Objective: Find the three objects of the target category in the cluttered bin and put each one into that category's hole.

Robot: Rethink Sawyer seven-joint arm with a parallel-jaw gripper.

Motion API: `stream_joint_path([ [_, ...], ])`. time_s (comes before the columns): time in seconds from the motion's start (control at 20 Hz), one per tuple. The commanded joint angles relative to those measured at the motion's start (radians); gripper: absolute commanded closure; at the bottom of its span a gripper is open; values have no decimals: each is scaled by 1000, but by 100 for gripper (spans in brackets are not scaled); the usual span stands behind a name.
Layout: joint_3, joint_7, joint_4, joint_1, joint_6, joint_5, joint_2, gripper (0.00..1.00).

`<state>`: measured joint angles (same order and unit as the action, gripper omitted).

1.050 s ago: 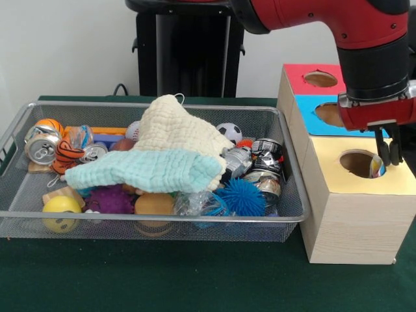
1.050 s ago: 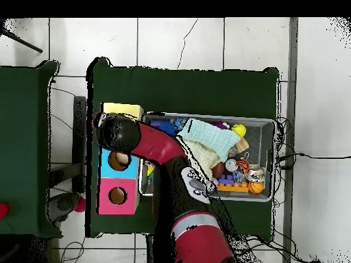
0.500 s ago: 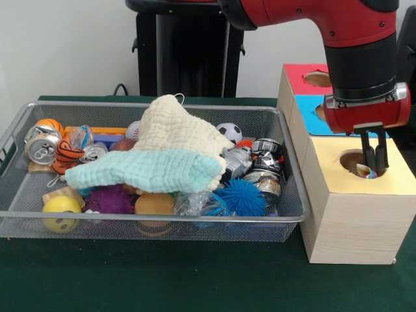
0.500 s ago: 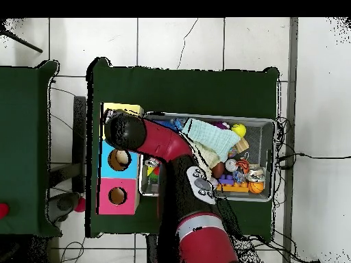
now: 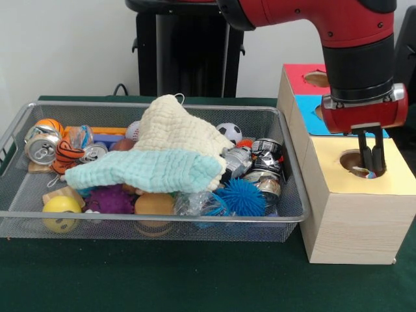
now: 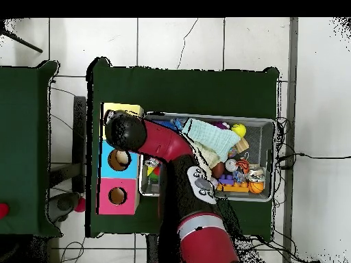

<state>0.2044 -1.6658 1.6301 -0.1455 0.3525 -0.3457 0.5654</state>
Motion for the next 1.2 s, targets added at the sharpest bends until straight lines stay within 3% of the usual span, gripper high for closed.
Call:
stream_joint_path([
  [0.05, -30, -108, -37, -25, -36, 56, -48, 100],
  [0.75, -216, -186, -106, 84, -121, 85, -110, 100],
  [1.2, -210, -201, -103, 87, -172, 48, -136, 100],
])
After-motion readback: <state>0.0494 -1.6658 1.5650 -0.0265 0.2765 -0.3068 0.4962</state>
